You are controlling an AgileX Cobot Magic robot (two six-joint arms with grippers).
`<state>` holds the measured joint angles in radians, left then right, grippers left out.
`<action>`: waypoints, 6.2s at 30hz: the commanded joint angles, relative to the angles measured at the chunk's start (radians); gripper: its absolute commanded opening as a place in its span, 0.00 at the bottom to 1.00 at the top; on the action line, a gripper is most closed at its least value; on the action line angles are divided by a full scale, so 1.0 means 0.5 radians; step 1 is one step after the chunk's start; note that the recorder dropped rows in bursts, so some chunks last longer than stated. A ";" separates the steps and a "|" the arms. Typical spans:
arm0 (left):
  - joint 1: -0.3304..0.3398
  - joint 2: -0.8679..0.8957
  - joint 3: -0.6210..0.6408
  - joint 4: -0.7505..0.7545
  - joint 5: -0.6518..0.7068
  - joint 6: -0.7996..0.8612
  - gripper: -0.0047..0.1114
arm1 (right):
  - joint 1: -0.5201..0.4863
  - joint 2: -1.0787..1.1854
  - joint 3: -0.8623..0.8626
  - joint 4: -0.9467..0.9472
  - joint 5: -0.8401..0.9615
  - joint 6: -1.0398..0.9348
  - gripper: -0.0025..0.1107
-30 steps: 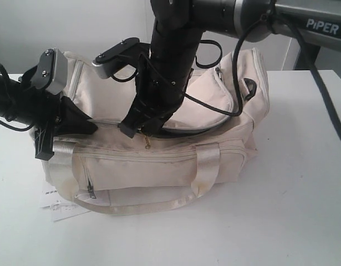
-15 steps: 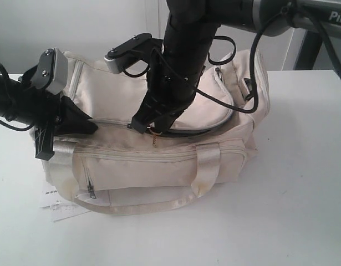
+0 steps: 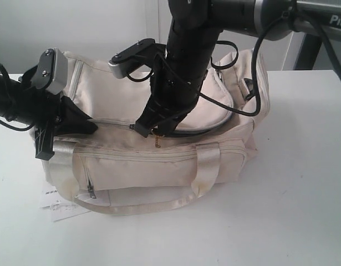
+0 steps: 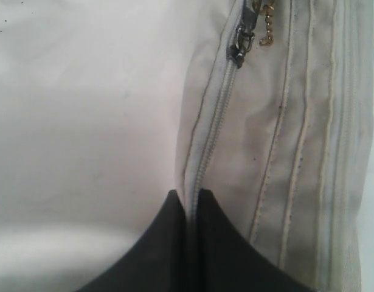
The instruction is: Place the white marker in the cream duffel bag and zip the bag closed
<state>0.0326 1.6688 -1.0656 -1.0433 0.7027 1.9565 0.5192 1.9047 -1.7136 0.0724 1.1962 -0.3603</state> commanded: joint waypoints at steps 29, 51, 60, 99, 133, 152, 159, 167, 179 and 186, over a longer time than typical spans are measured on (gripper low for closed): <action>-0.013 -0.002 0.019 -0.003 0.010 0.111 0.04 | -0.062 -0.037 0.023 -0.088 0.050 -0.004 0.02; -0.013 -0.008 0.019 -0.003 0.010 0.107 0.04 | -0.109 -0.053 0.079 -0.145 0.050 -0.004 0.02; -0.013 -0.008 0.019 -0.010 0.010 0.108 0.04 | -0.155 -0.061 0.079 -0.145 0.050 -0.004 0.02; -0.009 -0.112 0.010 -0.302 -0.006 -0.148 0.58 | -0.246 -0.061 0.180 0.138 0.050 -0.040 0.02; -0.289 0.054 0.010 -0.630 0.050 0.128 0.69 | -0.246 -0.061 0.180 0.138 0.050 -0.057 0.02; -0.289 0.213 0.010 -0.707 0.067 0.132 0.27 | -0.246 -0.061 0.180 0.134 0.050 -0.079 0.02; -0.289 0.223 0.010 -0.688 0.067 0.127 0.04 | -0.246 -0.061 0.180 0.116 0.050 -0.092 0.02; -0.289 0.219 0.010 -0.728 0.123 0.095 0.04 | -0.246 -0.061 0.180 0.043 0.050 -0.092 0.02; -0.268 0.144 0.010 -0.700 0.067 0.019 0.04 | -0.246 -0.061 0.180 -0.031 0.050 -0.092 0.02; -0.268 0.140 0.010 -0.692 0.061 -0.009 0.04 | -0.272 -0.075 0.180 -0.049 0.050 -0.092 0.02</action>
<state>-0.1050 1.7539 -1.0656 -1.3864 0.7151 1.9556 0.3997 1.8852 -1.6326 0.0733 1.2187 -0.3955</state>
